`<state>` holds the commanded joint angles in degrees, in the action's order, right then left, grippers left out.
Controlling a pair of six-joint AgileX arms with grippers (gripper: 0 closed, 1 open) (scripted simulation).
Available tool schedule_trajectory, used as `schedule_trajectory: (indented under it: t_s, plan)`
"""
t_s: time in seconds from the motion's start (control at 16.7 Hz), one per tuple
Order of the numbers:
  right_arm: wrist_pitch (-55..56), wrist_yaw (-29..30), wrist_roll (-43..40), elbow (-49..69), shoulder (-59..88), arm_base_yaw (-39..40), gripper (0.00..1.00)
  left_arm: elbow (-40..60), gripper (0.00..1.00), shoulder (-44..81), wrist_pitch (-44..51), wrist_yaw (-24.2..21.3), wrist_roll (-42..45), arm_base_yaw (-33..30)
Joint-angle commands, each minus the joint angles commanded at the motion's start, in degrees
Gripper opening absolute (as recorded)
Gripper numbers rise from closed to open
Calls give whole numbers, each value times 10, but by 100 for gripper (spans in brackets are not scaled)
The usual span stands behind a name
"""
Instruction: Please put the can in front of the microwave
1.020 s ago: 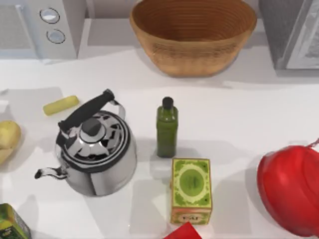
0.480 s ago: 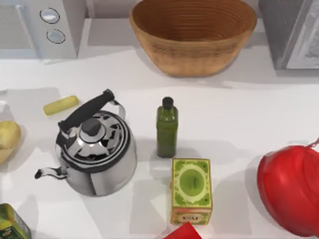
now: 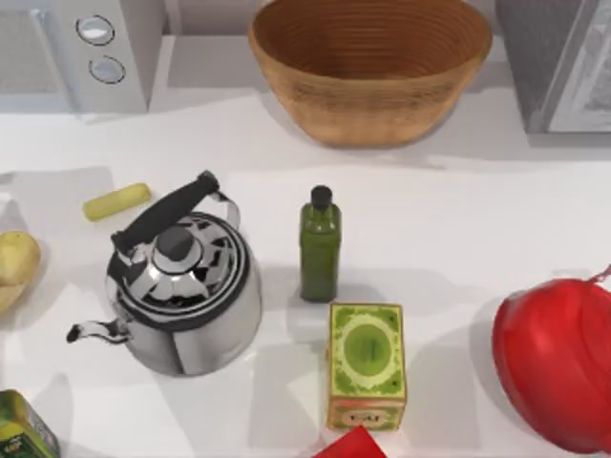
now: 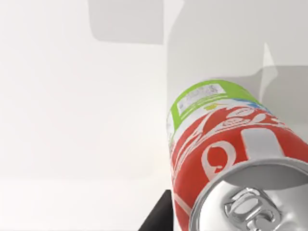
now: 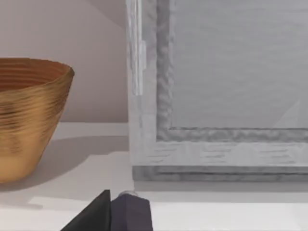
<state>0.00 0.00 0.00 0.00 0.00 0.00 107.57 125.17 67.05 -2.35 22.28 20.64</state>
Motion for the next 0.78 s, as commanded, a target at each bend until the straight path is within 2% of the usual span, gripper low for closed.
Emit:
schedule_trajectory:
  t_s: [0.18,0.24,0.78]
  plan:
    - [0,0,0,0,0,0,100,0,98,0,0,0,0,0]
    - [0,0,0,0,0,0,100,0,100,0,0,0,0,0]
    - [0,0,0,0,0,0,100,2,100,1,2,0,0,0]
